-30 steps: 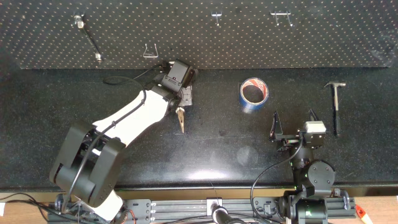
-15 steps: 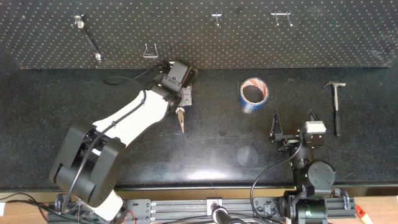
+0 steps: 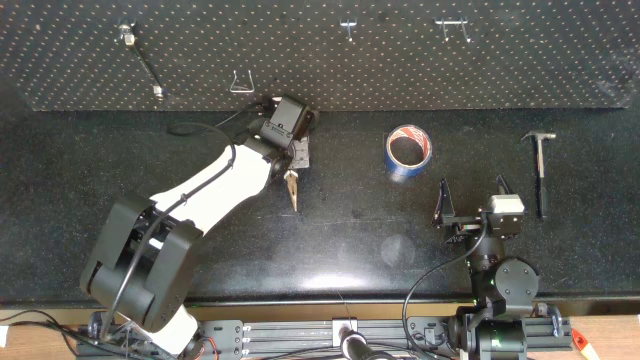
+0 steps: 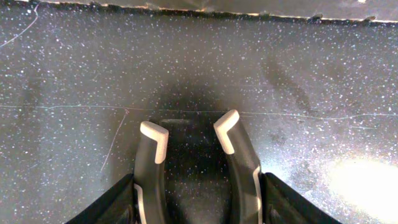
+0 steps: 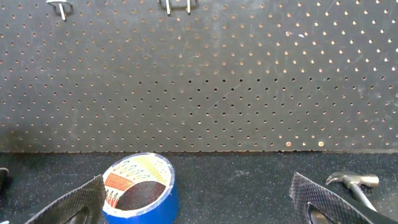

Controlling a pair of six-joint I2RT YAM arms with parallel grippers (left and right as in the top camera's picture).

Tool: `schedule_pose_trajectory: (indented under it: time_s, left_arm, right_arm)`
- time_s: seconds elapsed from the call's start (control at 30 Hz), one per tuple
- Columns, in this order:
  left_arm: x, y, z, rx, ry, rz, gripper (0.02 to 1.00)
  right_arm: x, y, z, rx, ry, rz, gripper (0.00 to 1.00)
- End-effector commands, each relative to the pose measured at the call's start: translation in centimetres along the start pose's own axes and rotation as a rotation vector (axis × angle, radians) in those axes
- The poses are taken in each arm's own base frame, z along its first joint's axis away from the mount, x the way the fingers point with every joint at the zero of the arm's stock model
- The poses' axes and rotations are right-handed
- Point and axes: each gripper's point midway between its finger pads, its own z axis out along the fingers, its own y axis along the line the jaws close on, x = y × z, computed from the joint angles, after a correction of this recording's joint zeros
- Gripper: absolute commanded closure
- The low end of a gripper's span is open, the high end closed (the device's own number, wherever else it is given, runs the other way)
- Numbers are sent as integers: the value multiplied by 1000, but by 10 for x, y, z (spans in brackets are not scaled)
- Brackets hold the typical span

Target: Place Tools Onto Pegboard

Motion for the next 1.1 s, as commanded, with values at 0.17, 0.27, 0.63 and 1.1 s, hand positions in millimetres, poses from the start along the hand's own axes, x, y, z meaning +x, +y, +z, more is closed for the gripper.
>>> schedule_pose_trajectory:
  time_s: [0.17, 0.27, 0.63, 1.1]
  left_arm:
    - [8, 7, 3, -28, 27, 101, 991]
    - [-13, 3, -31, 10, -66, 115, 989]
    - [-166, 55, -237, 48, -881, 82, 989]
    - [-217, 51, -168, -41, -987, 192, 989]
  right_arm:
    - [1, 0, 0, 0, 2, -14, 36]
    - [1, 0, 0, 0, 2, -14, 36]
    - [1, 0, 0, 0, 2, -14, 36]
    - [1, 0, 0, 0, 2, -14, 38]
